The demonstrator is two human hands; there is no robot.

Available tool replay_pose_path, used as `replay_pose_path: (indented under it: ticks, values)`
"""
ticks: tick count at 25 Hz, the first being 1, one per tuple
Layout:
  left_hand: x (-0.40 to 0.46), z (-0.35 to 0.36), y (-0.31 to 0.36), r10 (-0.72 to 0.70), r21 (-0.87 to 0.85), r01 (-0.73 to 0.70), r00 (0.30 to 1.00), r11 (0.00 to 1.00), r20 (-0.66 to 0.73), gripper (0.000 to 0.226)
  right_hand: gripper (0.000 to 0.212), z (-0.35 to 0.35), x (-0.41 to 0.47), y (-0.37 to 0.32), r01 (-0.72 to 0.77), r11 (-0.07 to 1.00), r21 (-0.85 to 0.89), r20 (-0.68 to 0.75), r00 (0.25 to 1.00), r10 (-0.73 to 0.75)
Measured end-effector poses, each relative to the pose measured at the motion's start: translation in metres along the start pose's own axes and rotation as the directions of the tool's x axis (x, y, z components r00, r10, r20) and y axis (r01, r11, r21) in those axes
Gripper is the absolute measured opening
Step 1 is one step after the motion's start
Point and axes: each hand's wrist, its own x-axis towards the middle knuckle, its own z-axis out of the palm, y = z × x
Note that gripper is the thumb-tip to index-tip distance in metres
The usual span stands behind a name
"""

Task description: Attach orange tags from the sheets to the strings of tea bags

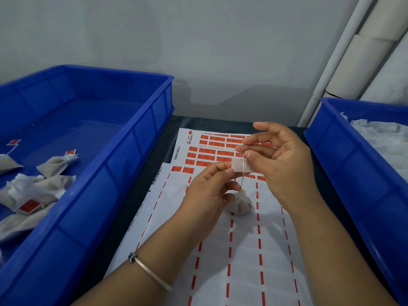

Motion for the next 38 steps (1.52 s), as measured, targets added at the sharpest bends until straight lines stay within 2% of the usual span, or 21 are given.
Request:
replay_pose_path:
  ticks: [5, 10, 15, 18, 22, 25, 27, 28, 30, 31, 34, 38]
  values:
    - [-0.002, 0.002, 0.004, -0.044, -0.079, 0.044, 0.999, 0.996, 0.000, 0.019, 0.042, 0.002, -0.001, 0.001, -0.013, 1.000, -0.002, 0.009, 1.000, 0.013]
    - [-0.006, -0.004, 0.003, -0.033, -0.207, 0.047, 0.997, 0.977, 0.072, 0.021, 0.041, 0.004, -0.002, -0.002, -0.015, 0.999, 0.043, 0.022, 1.000, 0.014]
    - [-0.005, -0.007, 0.003, -0.067, -0.223, 0.078, 0.996, 0.972, 0.056, 0.028, 0.041, 0.004, -0.004, -0.008, -0.002, 0.995, 0.098, 0.060, 0.998, -0.004]
    - [-0.005, -0.007, 0.004, -0.067, -0.161, 0.072, 0.997, 0.984, 0.034, 0.036, 0.042, 0.006, -0.006, -0.012, 0.025, 0.995, 0.094, 0.081, 0.996, -0.032]
    - [-0.008, -0.004, 0.003, 0.054, 0.133, -0.058, 0.998, 0.989, 0.036, 0.022, 0.040, 0.006, -0.006, -0.014, 0.049, 0.995, 0.087, 0.075, 0.996, -0.056]
    - [-0.007, -0.002, 0.003, 0.055, 0.135, -0.051, 0.998, 0.989, -0.024, 0.019, 0.028, 0.004, -0.005, -0.010, 0.023, 0.997, 0.068, -0.010, 1.000, -0.022]
    - [-0.006, -0.003, 0.003, 0.048, 0.118, -0.042, 0.998, 0.992, -0.048, 0.020, 0.013, 0.000, -0.002, -0.006, -0.088, 0.993, 0.074, -0.062, 0.994, 0.093]
    - [-0.006, -0.004, 0.003, 0.049, 0.115, -0.042, 0.997, 0.992, -0.054, 0.021, 0.009, -0.003, -0.001, -0.005, -0.166, 0.982, 0.090, -0.005, 0.986, 0.167]
    - [-0.006, -0.004, 0.003, 0.063, 0.130, -0.056, 0.997, 0.990, -0.051, 0.022, 0.028, -0.005, -0.001, -0.006, -0.226, 0.974, 0.005, 0.171, 0.960, 0.221]
    - [-0.006, -0.005, 0.003, 0.076, 0.143, -0.069, 0.996, 0.987, -0.044, 0.022, 0.032, -0.005, -0.002, -0.006, -0.204, 0.976, -0.077, 0.228, 0.950, 0.216]
    - [-0.005, -0.005, 0.002, 0.121, 0.186, -0.111, 0.992, 0.976, -0.040, 0.022, 0.005, -0.002, -0.003, -0.005, -0.158, 0.967, -0.200, 0.225, 0.953, 0.202]
    - [-0.006, -0.006, 0.003, 0.150, 0.231, -0.141, 0.988, 0.963, -0.022, 0.013, 0.013, -0.002, -0.002, -0.004, -0.159, 0.971, -0.178, 0.178, 0.965, 0.191]
